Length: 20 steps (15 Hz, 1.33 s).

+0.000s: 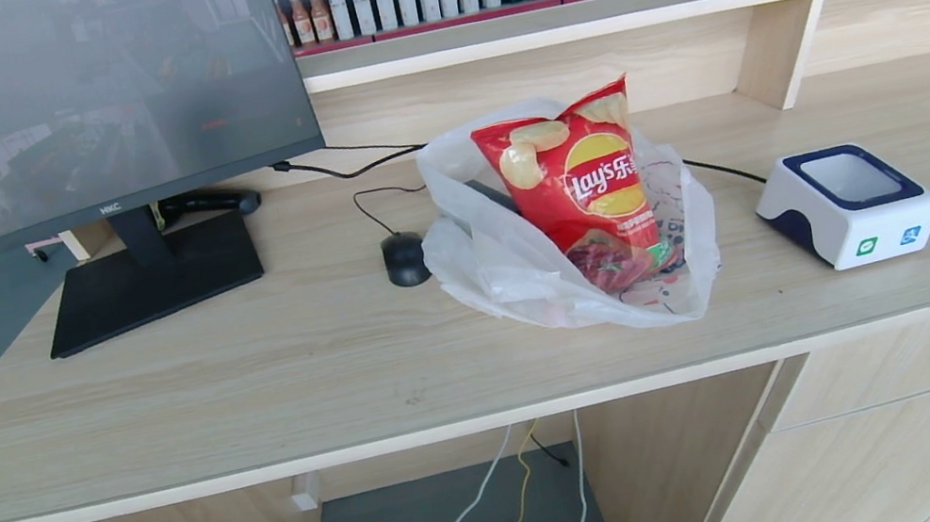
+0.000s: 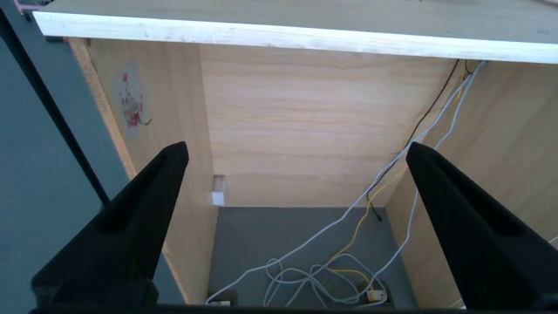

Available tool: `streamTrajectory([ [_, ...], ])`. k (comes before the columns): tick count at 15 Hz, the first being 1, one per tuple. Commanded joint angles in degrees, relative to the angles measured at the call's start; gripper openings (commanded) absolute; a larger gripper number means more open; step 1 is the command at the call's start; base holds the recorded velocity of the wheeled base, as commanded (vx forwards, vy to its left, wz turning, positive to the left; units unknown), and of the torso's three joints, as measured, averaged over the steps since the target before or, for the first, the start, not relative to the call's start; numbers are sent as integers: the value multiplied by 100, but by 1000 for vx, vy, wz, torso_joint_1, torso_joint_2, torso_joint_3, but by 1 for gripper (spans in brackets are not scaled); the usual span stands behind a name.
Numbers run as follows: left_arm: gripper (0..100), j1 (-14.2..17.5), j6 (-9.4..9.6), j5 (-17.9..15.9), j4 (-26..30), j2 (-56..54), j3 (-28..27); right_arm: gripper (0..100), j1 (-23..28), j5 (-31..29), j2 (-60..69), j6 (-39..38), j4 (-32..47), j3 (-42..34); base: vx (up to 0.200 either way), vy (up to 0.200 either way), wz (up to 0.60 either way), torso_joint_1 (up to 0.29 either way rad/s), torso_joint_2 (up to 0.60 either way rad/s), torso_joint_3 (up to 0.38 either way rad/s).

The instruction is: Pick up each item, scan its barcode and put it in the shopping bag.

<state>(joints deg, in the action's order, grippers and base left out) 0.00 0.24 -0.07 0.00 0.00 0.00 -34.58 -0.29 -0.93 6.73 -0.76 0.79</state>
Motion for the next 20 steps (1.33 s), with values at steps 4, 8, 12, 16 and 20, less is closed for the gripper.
streamTrajectory([
  [4, 100, 0, 2, -1, 0, 0, 0, 100, 365, 117, -865, 4, 93, 35, 0, 0, 0, 0, 0, 0],
  [8, 100, 0, 2, -1, 0, 0, 0, 100, 2096, 144, -1612, 21, 102, 44, 0, 0, 0, 0, 0, 0],
  [12, 100, 0, 2, 7, 0, 0, 0, 100, 3599, 91, -1024, 30, 93, 35, 0, 0, 0, 0, 0, 0],
  [16, 100, 0, 2, -1, 0, 0, 0, 100, 3740, 214, -364, 241, 32, 17, 0, 0, 0, 0, 0, 0],
  [20, 100, 0, 2, -1, 0, 0, 0, 100, 3740, 179, -356, -93, 40, -79, 0, 0, 0, 0, 0, 0],
])
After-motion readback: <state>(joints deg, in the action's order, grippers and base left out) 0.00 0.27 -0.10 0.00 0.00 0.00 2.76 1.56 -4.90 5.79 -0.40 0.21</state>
